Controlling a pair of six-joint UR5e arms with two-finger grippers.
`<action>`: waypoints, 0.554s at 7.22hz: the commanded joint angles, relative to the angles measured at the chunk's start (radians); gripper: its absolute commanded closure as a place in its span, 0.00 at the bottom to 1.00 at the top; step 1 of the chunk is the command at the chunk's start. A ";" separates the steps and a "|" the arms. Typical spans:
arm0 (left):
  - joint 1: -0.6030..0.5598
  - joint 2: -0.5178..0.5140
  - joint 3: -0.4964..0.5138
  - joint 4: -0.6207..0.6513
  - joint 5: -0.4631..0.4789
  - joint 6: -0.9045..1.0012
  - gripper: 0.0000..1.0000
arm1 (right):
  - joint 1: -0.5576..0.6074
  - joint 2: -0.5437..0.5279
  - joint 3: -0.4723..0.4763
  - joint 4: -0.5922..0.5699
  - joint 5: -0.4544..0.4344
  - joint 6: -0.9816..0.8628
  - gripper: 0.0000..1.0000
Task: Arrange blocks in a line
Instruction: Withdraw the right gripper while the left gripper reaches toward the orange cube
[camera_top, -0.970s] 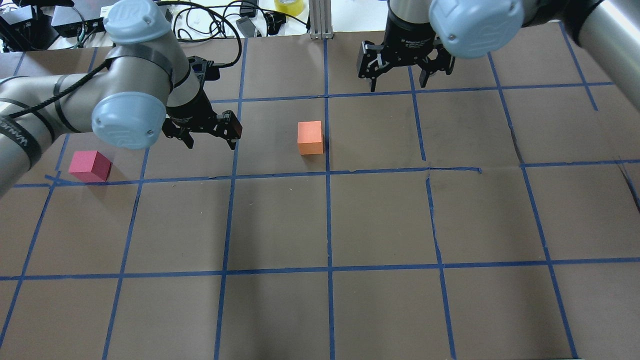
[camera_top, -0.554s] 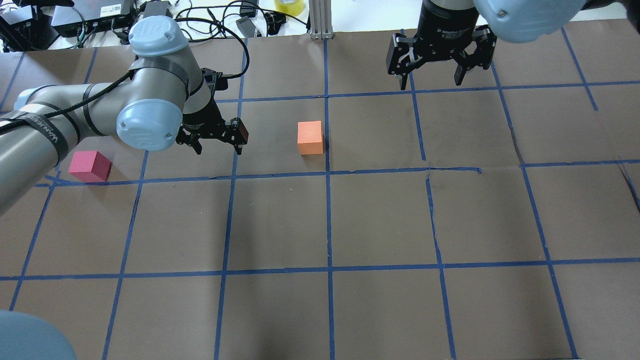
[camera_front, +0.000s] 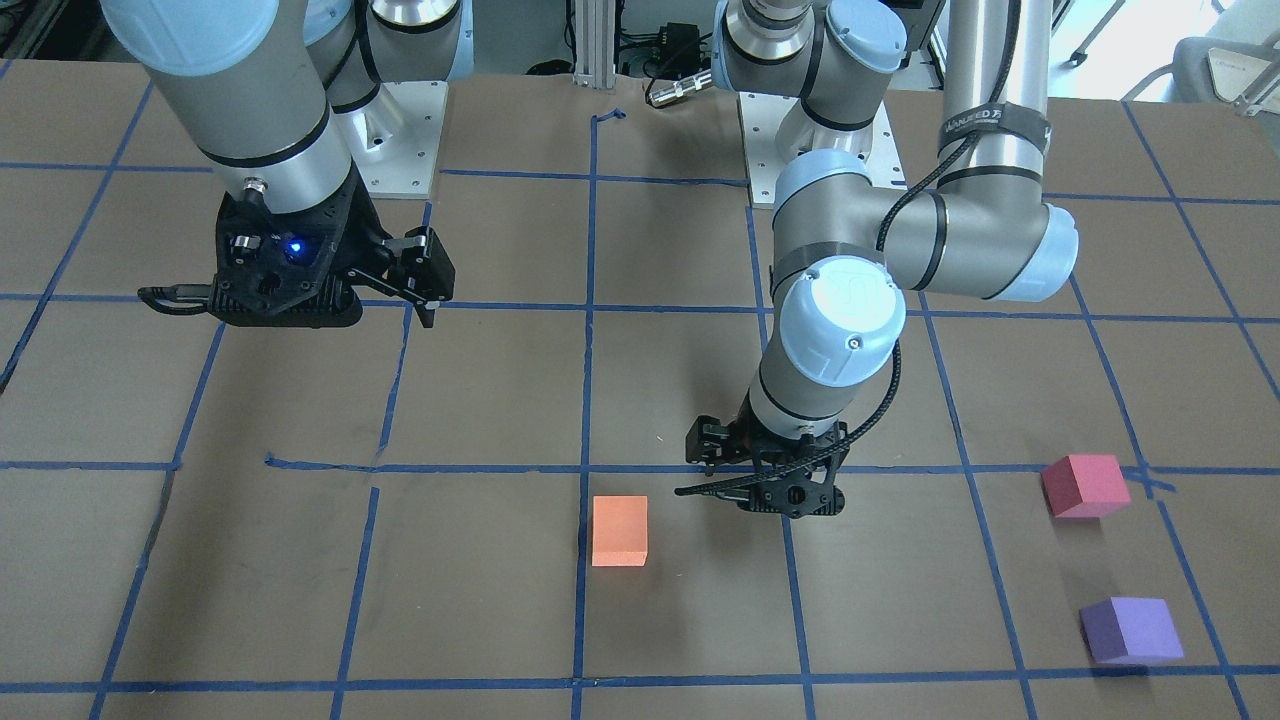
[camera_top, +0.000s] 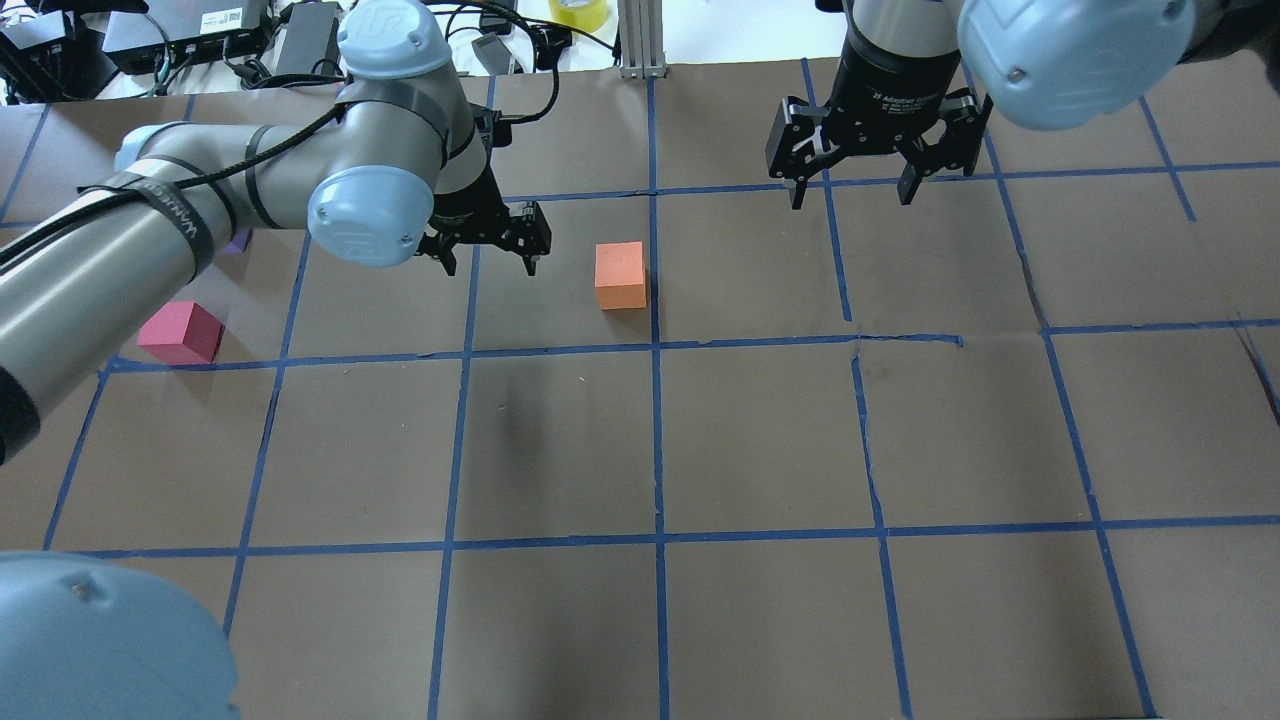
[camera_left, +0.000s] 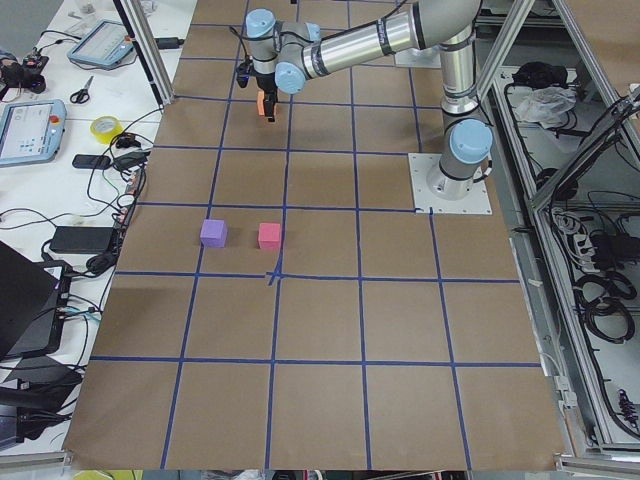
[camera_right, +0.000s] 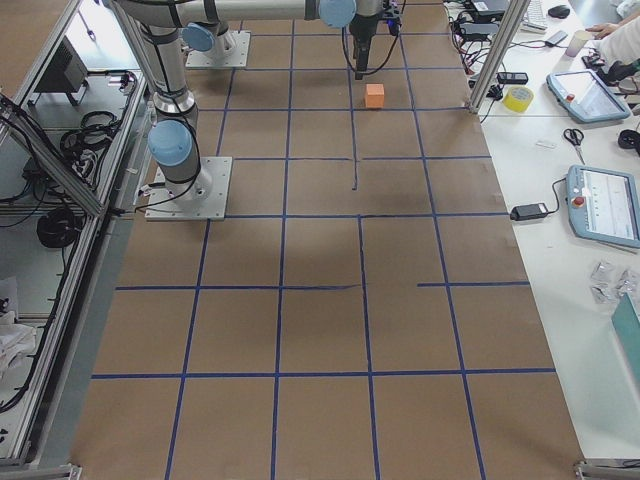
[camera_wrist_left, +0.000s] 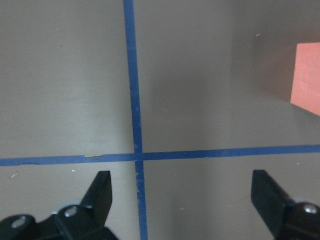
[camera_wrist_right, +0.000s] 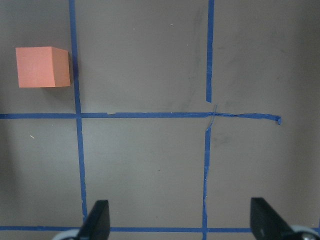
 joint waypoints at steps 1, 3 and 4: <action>-0.087 -0.105 0.067 0.106 -0.005 -0.093 0.00 | -0.093 -0.009 0.013 -0.012 0.027 -0.091 0.00; -0.136 -0.172 0.142 0.108 -0.008 -0.133 0.00 | -0.109 -0.047 0.025 0.014 0.010 -0.118 0.00; -0.144 -0.190 0.164 0.110 -0.011 -0.183 0.00 | -0.109 -0.081 0.039 0.020 0.009 -0.121 0.00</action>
